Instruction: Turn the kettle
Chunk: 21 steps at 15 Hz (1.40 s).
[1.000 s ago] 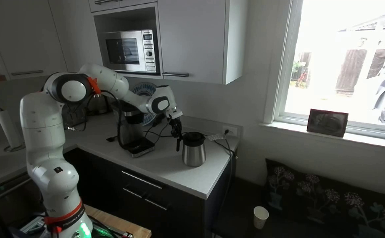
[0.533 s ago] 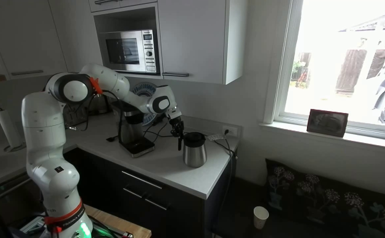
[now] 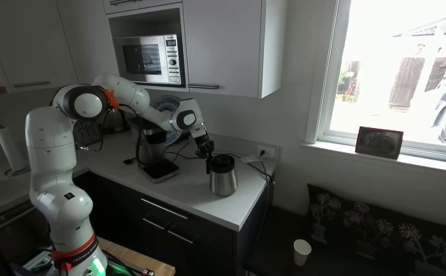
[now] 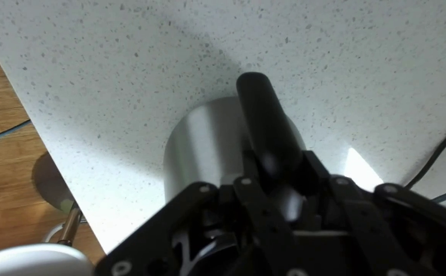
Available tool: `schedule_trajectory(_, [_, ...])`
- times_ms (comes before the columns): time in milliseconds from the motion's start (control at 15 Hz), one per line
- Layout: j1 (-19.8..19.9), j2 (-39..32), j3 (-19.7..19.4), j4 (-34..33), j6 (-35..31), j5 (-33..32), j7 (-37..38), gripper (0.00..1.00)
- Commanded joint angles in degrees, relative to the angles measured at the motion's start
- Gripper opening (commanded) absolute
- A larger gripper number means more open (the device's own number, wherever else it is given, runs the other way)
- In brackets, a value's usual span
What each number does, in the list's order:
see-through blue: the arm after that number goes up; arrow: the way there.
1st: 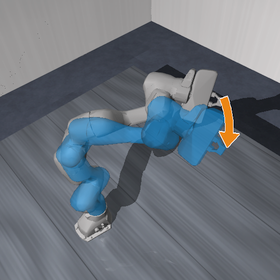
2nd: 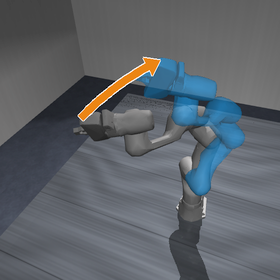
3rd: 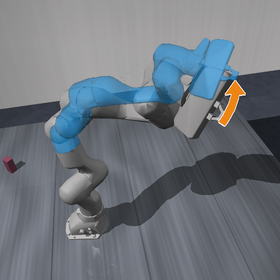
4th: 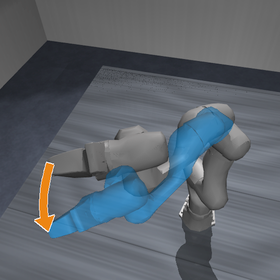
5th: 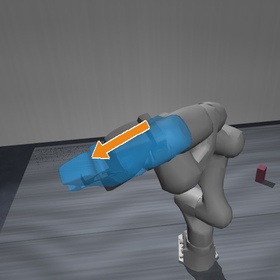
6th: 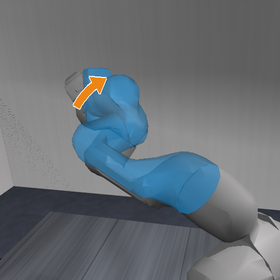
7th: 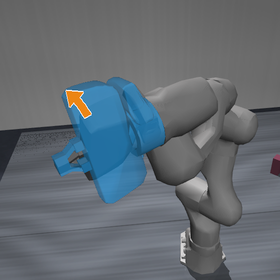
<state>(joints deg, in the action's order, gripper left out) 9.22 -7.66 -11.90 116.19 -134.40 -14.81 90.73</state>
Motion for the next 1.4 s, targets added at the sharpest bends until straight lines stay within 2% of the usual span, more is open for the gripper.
schedule_trajectory(0, [-0.4, 0.0, -0.4, -0.1, 0.1, 0.2, -0.2, 0.33])
schedule_trajectory(267, [-0.4, 0.0, -0.4, -0.1, 0.1, 0.2, -0.2, 0.33])
schedule_trajectory(333, [-0.4, 0.0, -0.4, -0.1, 0.1, 0.2, -0.2, 0.08])
schedule_trajectory(533, [-0.8, -0.4, -0.7, -1.1, 1.5, 1.2, 6.6, 0.08])
schedule_trajectory(667, [-1.1, -0.7, -1.1, -1.6, 0.7, -0.1, 13.9, 0.08])
schedule_trajectory(1067, [-1.1, -4.3, -1.3, -7.0, 6.6, 0.8, 29.5, 0.08])
schedule_trajectory(1333, [-1.2, -6.9, -1.8, -10.4, 8.3, 1.2, 40.1, 0.08])
